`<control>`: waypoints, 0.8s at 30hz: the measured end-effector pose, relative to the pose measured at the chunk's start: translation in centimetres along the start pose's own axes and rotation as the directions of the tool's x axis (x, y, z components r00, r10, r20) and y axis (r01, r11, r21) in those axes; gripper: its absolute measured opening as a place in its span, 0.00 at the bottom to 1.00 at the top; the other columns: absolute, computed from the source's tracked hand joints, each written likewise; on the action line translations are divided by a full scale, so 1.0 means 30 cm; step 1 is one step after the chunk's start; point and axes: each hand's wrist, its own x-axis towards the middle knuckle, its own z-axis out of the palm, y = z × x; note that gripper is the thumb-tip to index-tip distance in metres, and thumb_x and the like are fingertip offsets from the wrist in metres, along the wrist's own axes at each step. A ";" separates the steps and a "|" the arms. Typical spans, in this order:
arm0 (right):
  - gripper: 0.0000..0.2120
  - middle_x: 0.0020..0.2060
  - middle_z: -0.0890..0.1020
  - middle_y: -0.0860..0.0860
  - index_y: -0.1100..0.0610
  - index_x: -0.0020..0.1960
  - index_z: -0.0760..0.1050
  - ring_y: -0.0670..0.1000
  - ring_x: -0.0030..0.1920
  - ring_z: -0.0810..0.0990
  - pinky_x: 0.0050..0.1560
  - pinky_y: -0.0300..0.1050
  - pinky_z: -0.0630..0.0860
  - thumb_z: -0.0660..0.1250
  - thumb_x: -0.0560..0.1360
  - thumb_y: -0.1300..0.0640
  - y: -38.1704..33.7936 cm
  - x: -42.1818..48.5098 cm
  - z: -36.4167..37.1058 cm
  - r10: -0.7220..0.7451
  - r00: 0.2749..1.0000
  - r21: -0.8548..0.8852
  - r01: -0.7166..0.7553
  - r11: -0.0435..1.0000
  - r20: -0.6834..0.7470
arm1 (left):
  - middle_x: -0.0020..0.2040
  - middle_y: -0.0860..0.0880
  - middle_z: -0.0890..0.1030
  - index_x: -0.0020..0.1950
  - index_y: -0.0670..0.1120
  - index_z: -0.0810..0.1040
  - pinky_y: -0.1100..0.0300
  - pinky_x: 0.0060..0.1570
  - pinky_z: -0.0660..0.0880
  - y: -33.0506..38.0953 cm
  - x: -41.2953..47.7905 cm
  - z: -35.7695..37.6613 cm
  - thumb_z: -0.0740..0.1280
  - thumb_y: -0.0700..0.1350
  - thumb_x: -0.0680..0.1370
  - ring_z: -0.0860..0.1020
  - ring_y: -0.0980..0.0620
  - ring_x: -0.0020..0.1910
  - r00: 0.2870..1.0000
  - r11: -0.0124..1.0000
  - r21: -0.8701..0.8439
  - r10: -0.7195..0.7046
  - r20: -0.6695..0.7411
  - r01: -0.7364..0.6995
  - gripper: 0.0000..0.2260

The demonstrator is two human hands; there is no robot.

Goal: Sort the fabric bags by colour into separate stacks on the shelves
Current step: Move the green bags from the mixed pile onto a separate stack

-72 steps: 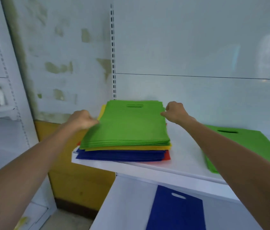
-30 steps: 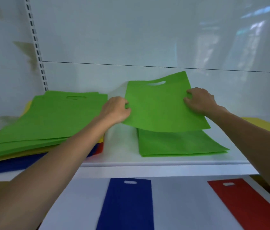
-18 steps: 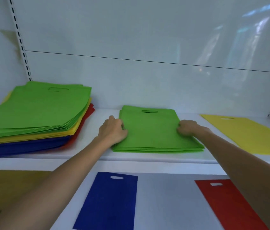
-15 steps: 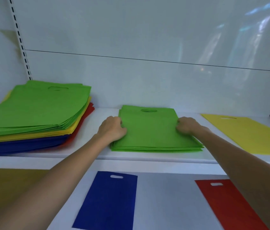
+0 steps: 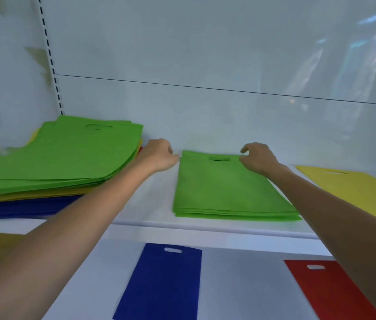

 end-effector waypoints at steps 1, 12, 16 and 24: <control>0.17 0.64 0.74 0.57 0.60 0.63 0.73 0.57 0.66 0.70 0.65 0.49 0.68 0.61 0.75 0.60 -0.048 0.009 -0.013 -0.035 0.999 0.023 0.036 0.999 -0.016 | 0.44 0.43 0.76 0.43 0.49 0.77 0.59 0.46 0.68 -0.015 0.006 -0.041 0.63 0.48 0.72 0.74 0.47 0.44 0.999 1.000 -0.019 0.021 -0.036 -0.022 0.06; 0.17 0.61 0.74 0.57 0.58 0.63 0.72 0.58 0.59 0.74 0.56 0.47 0.71 0.59 0.75 0.59 -0.675 0.054 0.082 -0.195 0.981 0.128 0.193 0.973 -0.001 | 0.57 0.44 0.81 0.53 0.42 0.82 0.56 0.58 0.71 -0.522 -0.106 -0.436 0.64 0.41 0.76 0.76 0.45 0.58 0.959 0.983 0.024 -0.170 -0.227 0.180 0.10; 0.08 0.44 0.77 0.58 0.61 0.42 0.72 0.57 0.43 0.77 0.51 0.47 0.77 0.61 0.76 0.57 -0.843 0.026 0.169 -0.212 0.955 0.060 0.204 0.977 0.205 | 0.51 0.44 0.82 0.48 0.45 0.82 0.56 0.53 0.73 -0.732 -0.163 -0.509 0.65 0.42 0.75 0.78 0.45 0.52 0.930 0.954 0.048 -0.275 -0.244 0.295 0.07; 0.14 0.33 0.72 0.54 0.59 0.36 0.64 0.50 0.30 0.75 0.31 0.39 0.70 0.69 0.72 0.60 -0.952 0.012 0.275 -0.061 0.974 0.118 0.036 0.992 0.220 | 0.48 0.42 0.82 0.48 0.40 0.82 0.59 0.44 0.70 -0.935 -0.168 -0.524 0.68 0.52 0.75 0.77 0.46 0.47 0.935 0.935 0.046 -0.349 -0.065 0.352 0.14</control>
